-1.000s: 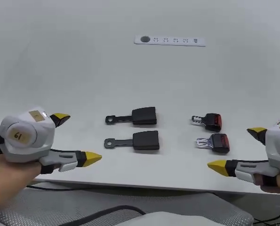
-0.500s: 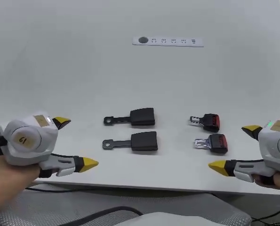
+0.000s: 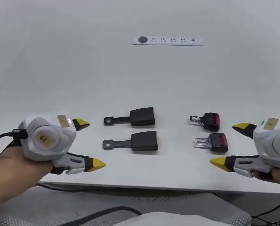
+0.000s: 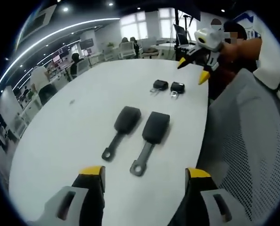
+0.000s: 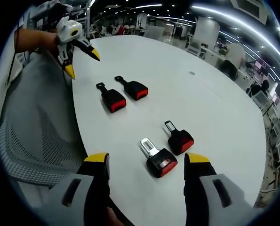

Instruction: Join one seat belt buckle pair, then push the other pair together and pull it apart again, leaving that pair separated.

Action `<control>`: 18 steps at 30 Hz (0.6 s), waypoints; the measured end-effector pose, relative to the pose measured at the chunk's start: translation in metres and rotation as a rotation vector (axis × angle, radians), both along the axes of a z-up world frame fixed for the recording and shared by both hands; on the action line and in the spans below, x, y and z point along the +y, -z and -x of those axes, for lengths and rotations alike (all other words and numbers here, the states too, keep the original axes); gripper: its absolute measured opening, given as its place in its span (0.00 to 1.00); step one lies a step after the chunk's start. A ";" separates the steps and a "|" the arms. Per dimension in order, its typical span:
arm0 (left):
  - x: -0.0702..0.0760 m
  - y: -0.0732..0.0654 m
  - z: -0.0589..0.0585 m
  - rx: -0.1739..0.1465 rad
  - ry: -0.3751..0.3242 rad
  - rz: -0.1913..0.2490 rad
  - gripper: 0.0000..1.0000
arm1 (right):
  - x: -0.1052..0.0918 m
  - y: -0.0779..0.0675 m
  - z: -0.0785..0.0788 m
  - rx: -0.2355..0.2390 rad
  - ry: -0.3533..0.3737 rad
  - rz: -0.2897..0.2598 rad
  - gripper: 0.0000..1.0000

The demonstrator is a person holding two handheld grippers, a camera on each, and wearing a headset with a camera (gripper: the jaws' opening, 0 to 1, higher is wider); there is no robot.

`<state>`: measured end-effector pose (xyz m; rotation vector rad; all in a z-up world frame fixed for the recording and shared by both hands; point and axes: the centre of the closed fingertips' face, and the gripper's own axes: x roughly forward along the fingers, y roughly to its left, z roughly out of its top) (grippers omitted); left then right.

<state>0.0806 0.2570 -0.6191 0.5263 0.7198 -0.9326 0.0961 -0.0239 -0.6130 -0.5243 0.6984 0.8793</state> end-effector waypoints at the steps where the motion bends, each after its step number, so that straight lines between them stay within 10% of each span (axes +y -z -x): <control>1: -0.007 -0.001 0.000 -0.006 0.024 -0.004 0.68 | 0.001 0.002 -0.001 -0.002 -0.015 0.005 0.62; 18: -0.059 0.018 -0.017 0.008 0.213 -0.082 0.50 | 0.000 0.029 -0.013 0.027 -0.169 0.114 0.48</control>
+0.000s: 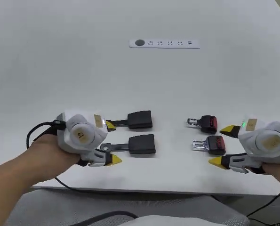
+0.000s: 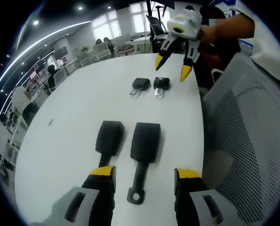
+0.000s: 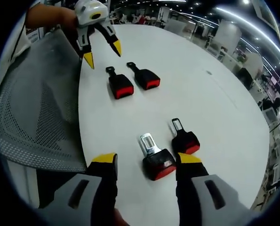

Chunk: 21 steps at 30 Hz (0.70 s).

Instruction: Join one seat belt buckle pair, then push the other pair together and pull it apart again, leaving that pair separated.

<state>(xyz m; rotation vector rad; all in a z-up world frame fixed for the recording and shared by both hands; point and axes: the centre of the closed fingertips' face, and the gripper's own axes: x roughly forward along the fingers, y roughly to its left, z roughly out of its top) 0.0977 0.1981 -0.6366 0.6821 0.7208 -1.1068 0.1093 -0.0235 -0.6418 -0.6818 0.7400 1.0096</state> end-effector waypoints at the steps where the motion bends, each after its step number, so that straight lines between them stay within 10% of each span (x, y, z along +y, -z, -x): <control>1: -0.002 0.001 -0.001 0.002 0.005 0.000 0.50 | -0.001 0.004 -0.002 0.002 -0.007 0.007 0.48; 21: -0.037 0.019 -0.019 0.032 0.097 -0.039 0.43 | -0.013 0.024 -0.017 0.052 -0.096 0.087 0.41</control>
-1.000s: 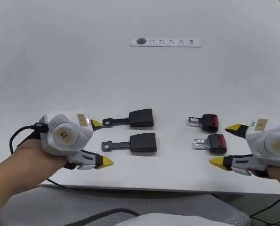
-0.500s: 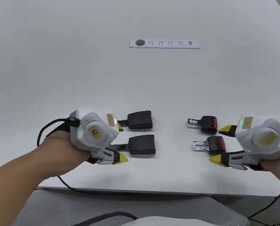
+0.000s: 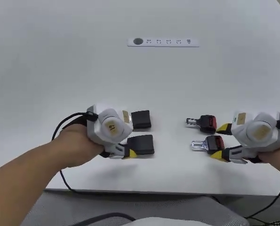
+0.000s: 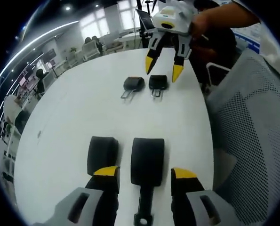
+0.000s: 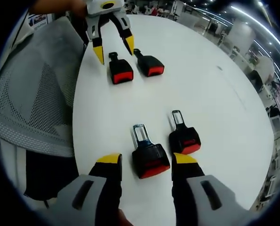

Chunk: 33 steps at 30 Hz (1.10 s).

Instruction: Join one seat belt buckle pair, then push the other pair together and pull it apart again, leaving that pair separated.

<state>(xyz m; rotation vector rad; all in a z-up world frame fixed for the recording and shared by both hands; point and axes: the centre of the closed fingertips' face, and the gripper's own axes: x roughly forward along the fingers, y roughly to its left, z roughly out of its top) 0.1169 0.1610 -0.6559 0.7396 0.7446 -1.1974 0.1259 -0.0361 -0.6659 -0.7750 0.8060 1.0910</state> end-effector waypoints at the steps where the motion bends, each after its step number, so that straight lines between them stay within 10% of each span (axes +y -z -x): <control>1: -0.001 0.001 0.000 0.003 0.010 -0.002 0.43 | 0.000 0.001 0.000 0.001 -0.004 0.003 0.40; 10: -0.002 0.014 0.001 0.052 0.081 -0.055 0.38 | -0.005 0.014 -0.003 0.029 -0.060 0.045 0.37; 33: -0.002 0.033 0.001 0.049 0.136 -0.140 0.33 | -0.007 0.027 -0.007 0.060 -0.135 0.091 0.34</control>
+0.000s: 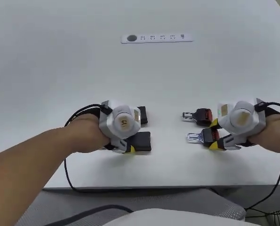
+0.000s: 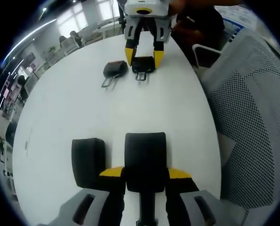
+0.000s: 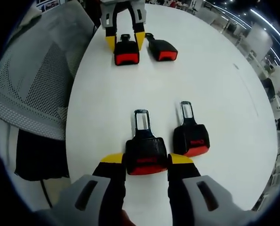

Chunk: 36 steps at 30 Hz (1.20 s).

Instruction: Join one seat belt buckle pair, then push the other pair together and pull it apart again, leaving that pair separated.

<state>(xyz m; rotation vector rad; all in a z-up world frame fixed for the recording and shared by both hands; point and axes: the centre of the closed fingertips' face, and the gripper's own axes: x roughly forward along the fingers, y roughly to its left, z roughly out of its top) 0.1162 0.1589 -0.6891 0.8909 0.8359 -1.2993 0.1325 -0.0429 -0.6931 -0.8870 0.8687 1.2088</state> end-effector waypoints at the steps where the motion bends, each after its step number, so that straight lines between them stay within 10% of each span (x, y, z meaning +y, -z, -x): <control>1: 0.000 0.000 0.001 -0.003 0.004 -0.003 0.33 | 0.001 0.000 0.001 0.005 -0.002 -0.002 0.33; 18: -0.001 0.001 0.002 0.008 -0.013 0.022 0.32 | 0.002 0.003 0.002 0.084 0.003 0.012 0.34; 36: 0.001 0.001 0.000 0.012 -0.020 0.010 0.32 | 0.003 0.000 0.004 0.069 0.019 0.031 0.34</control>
